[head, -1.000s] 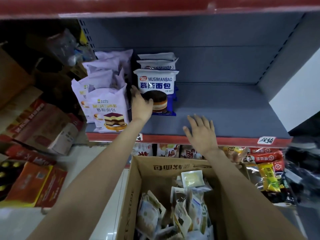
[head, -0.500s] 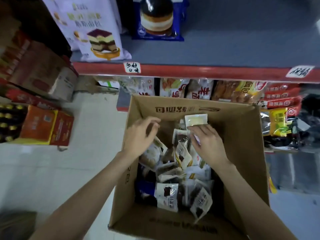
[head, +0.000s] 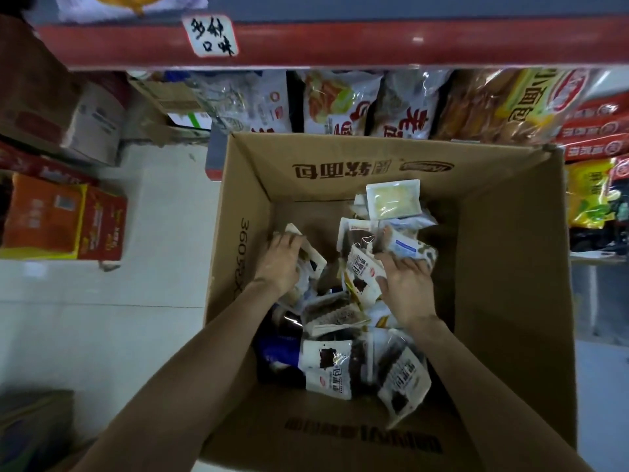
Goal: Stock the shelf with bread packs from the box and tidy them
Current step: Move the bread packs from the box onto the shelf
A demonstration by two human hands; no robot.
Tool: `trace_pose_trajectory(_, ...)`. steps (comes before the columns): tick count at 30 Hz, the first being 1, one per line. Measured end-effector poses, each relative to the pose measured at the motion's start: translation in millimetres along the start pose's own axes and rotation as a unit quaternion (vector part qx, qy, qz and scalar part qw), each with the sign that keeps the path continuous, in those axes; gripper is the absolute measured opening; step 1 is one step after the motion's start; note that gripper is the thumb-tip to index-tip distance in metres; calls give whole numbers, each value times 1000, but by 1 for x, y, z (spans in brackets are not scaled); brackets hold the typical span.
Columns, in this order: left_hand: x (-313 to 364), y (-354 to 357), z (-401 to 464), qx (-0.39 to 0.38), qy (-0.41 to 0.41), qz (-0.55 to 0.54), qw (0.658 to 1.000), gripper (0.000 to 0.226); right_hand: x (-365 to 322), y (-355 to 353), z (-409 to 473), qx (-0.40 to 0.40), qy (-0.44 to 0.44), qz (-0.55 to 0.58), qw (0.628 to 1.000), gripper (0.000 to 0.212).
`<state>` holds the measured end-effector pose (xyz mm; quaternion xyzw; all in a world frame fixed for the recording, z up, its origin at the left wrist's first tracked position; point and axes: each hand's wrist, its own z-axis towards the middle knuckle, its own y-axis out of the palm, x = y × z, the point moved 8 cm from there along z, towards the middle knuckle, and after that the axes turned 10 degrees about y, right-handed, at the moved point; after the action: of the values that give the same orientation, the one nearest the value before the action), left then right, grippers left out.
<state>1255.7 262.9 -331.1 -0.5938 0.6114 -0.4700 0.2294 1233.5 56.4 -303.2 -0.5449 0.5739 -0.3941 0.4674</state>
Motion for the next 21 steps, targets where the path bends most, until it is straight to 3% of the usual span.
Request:
trace_pose_trajectory(4, 3, 9, 4, -11, 15, 41, 999, 68, 9, 3, 2, 39, -8, -17, 999, 42)
trace_pose_trajectory(8, 7, 2, -4, 37, 36, 91, 995, 67, 7, 2, -1, 67, -31, -25, 997, 39)
trace_pose_trajectory(13, -8, 4, -6, 5, 11, 146, 989, 58, 0, 7, -12, 38, -33, 5, 999, 56)
trace_pose_trajectory(16, -13, 5, -1, -32, 20, 200, 979, 62, 3, 6, -15, 5, -12, 53, 999, 66)
trace_pose_trajectory(18, -9, 2, 2, -28, 41, 240, 970, 52, 4, 3, -15, -4, 11, 80, 997, 66)
trace_pose_trajectory(21, -3, -4, 3, -5, 76, 280, 957, 37, 17, 0, -12, -47, 124, 157, 979, 39)
